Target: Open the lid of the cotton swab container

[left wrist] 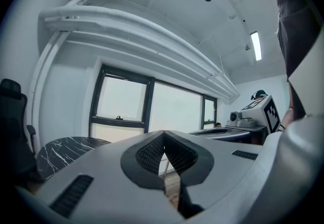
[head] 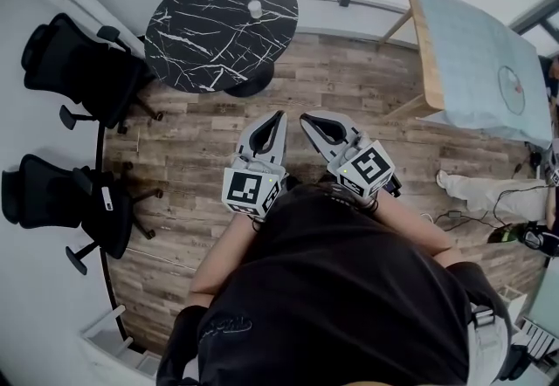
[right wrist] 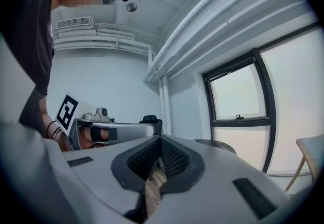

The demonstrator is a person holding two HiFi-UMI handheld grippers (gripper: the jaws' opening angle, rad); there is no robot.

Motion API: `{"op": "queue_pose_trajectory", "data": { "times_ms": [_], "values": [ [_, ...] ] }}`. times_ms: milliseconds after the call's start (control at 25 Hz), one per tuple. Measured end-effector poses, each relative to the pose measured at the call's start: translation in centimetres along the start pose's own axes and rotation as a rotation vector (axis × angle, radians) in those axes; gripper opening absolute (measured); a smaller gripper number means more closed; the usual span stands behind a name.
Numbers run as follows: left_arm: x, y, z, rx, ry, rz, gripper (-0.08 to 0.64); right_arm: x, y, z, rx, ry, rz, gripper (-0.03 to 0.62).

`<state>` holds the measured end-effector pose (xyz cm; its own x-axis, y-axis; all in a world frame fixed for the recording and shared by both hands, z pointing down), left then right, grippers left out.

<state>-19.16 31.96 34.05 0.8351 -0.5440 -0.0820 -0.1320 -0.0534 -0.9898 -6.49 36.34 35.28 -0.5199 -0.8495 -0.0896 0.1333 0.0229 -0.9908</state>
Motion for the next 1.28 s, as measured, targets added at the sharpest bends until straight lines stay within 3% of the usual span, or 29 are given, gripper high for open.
{"op": "queue_pose_trajectory", "data": {
  "times_ms": [640,1000,1280],
  "values": [
    [-0.6,-0.1,-3.4,0.005,0.070,-0.015,0.012,4.4,-0.9,-0.1,0.014,0.094,-0.013,0.022],
    [2.4,-1.1,-4.6,-0.012,0.093,-0.038,0.012,5.6,-1.8,3.3,0.051,0.104,-0.031,0.023],
    [7.3,-1.9,-5.7,-0.019,0.108,-0.042,0.012,6.9,-1.7,8.5,0.056,0.115,-0.033,0.022]
  ]
}}
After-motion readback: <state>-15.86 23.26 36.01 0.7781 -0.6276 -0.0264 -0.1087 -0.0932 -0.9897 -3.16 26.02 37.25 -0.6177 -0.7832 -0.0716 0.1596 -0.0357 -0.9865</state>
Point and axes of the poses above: the fingertips, and each gripper's own axes: x forward along the fingers, z to its right, y out of its top, the point moved 7 cm from there along -x, backward along the fingers, and after that the axes turned 10 degrees about z, right-handed, at the moved point
